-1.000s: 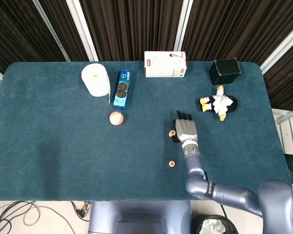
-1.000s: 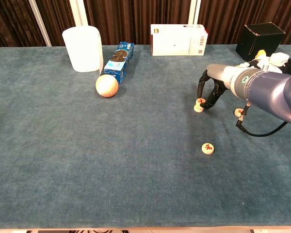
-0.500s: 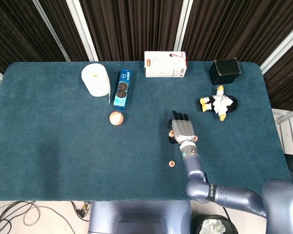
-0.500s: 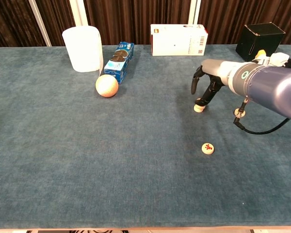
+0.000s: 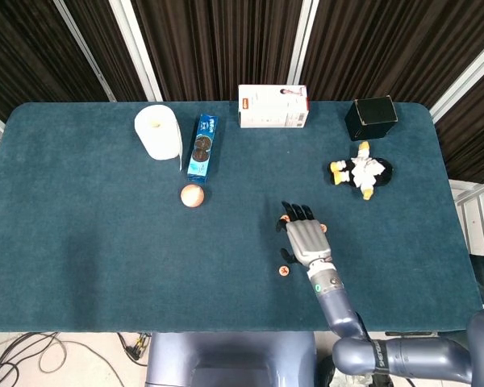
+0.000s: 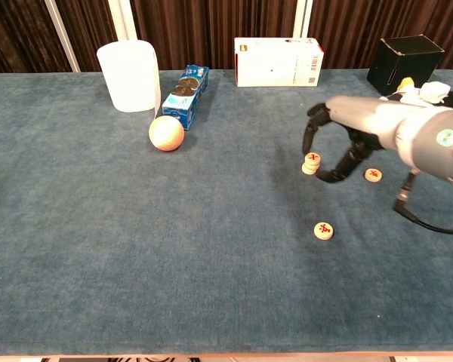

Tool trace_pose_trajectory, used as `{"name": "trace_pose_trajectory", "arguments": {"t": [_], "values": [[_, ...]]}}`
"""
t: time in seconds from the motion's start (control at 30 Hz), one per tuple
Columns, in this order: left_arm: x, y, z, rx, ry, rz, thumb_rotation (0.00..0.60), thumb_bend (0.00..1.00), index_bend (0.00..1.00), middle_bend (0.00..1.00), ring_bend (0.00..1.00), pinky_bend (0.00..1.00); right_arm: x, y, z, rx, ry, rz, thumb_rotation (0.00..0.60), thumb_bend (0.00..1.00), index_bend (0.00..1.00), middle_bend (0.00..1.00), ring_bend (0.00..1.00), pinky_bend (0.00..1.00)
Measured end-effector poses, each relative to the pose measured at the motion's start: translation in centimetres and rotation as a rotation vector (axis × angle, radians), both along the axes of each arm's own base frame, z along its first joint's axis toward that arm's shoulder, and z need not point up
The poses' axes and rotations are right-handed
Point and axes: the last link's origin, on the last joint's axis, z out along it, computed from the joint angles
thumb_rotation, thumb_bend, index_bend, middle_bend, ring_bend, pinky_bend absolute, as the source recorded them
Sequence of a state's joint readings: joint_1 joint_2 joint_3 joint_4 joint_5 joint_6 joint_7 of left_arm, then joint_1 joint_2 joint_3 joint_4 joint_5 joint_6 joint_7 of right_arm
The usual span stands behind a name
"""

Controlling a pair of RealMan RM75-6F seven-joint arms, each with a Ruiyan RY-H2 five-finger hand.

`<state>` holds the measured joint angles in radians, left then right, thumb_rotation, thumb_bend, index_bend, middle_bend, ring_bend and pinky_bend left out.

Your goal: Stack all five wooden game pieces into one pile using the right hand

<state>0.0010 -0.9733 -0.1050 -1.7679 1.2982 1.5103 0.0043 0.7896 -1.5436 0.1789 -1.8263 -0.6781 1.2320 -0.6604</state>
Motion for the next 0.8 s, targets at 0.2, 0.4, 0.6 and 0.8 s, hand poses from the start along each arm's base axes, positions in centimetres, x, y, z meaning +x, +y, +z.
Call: {"name": "trace_pose_trajectory", "arguments": {"t": [0.2,0.4,0.6,0.8], "values": [[0.0,0.0,0.0,-0.001,0.0,0.001,0.6,0.11,0.01,0.0,0.0,0.0,-1.8,2.1,0.4,-0.006,0.001,0.011,0.6,0.41,0.39,0.0,0.0,0.0],[0.0,0.0,-0.1,-0.003,0.003,0.001,0.6,0.11,0.01,0.0,0.0,0.0,-4.4,4.1,0.2,-0.005,-0.009,-0.047,0.6,0.41,0.39,0.0,0.0,0.0],[0.0,0.0,-0.1,-0.003,0.005,0.002,0.6,0.11,0.01,0.0,0.0,0.0,-5.4,4.9,-0.2,-0.002,-0.03,-0.068,0.6,0.41,0.39,0.0,0.0,0.0],[0.0,0.0,-0.2,-0.004,0.007,0.003,0.6,0.11,0.01,0.0,0.0,0.0,-6.0,5.7,-0.9,-0.008,-0.078,-0.087,0.6,0.41,0.39,0.0,0.0,0.0]]}}
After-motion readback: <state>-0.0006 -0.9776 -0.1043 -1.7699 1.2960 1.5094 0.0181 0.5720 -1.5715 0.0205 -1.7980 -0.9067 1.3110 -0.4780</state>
